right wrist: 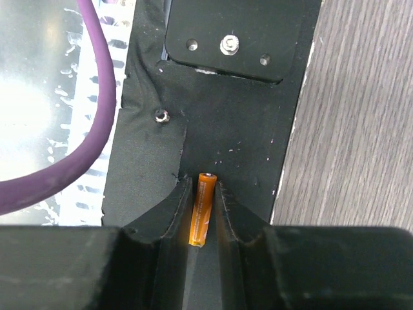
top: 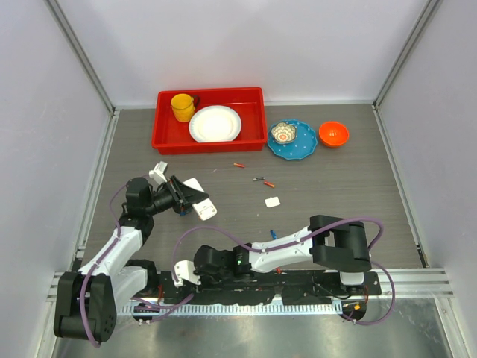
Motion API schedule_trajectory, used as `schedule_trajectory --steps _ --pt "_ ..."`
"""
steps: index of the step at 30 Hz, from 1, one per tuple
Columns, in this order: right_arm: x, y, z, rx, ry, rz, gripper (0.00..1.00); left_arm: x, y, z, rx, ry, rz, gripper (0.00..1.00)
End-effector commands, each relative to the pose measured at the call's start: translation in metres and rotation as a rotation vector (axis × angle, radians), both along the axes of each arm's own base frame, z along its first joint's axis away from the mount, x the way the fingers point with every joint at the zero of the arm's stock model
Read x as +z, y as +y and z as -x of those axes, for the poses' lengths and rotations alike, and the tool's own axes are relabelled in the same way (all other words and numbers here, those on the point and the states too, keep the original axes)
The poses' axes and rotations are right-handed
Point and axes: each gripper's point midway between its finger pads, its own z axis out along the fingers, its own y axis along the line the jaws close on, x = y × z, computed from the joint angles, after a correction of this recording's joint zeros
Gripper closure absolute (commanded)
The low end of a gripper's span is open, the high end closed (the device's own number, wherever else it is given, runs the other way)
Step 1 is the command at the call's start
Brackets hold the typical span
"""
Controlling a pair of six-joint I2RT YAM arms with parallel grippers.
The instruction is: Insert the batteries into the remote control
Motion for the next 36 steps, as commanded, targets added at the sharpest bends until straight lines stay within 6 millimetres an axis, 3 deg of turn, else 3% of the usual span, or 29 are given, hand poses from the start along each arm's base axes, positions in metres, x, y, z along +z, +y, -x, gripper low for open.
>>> schedule_trajectory --steps 1,8,11,15,16,17,21,22,25,26,27,29,36 --pt "-0.001 0.002 0.001 -0.013 -0.001 0.006 0.76 0.011 -0.001 0.003 -0.03 -0.066 0.01 1.0" --pt "0.002 0.0 -0.002 -0.027 -0.012 -0.008 0.9 0.012 -0.002 0.002 -0.03 -0.067 0.014 1.0" --pt "0.016 -0.001 -0.003 -0.037 -0.018 -0.041 0.92 0.013 -0.002 0.001 -0.028 -0.067 0.015 1.0" --pt "0.064 -0.01 -0.01 -0.097 -0.029 -0.116 0.96 0.014 -0.002 -0.002 -0.02 -0.064 0.016 1.0" --pt "0.092 -0.016 -0.013 -0.122 -0.033 -0.159 0.98 0.015 -0.002 -0.003 -0.018 -0.067 0.017 1.0" --pt "0.104 -0.021 -0.016 -0.141 -0.039 -0.173 0.99 0.015 -0.002 -0.005 -0.015 -0.065 0.016 1.0" --pt "0.163 -0.05 -0.044 -0.293 -0.126 -0.255 0.99 0.019 -0.002 -0.014 0.005 -0.08 0.026 1.0" --pt "0.188 -0.062 -0.057 -0.37 -0.163 -0.313 0.99 0.02 -0.002 -0.016 0.009 -0.071 0.035 1.0" --pt "0.219 -0.082 -0.083 -0.508 -0.243 -0.438 0.99 0.025 -0.012 -0.018 -0.028 -0.079 0.056 1.0" --pt "0.239 -0.093 -0.088 -0.534 -0.254 -0.515 0.99 0.031 -0.016 -0.018 -0.048 -0.092 0.063 1.0" --pt "0.237 -0.101 -0.092 -0.544 -0.276 -0.538 0.99 0.033 -0.024 -0.017 -0.081 -0.1 0.071 1.0" --pt "0.264 -0.108 -0.091 -0.504 -0.302 -0.66 0.99 0.041 -0.033 -0.012 -0.14 -0.108 0.099 1.0" --pt "0.289 -0.123 -0.085 -0.428 -0.298 -0.771 0.99 0.066 -0.067 0.012 -0.368 -0.186 0.147 1.0"
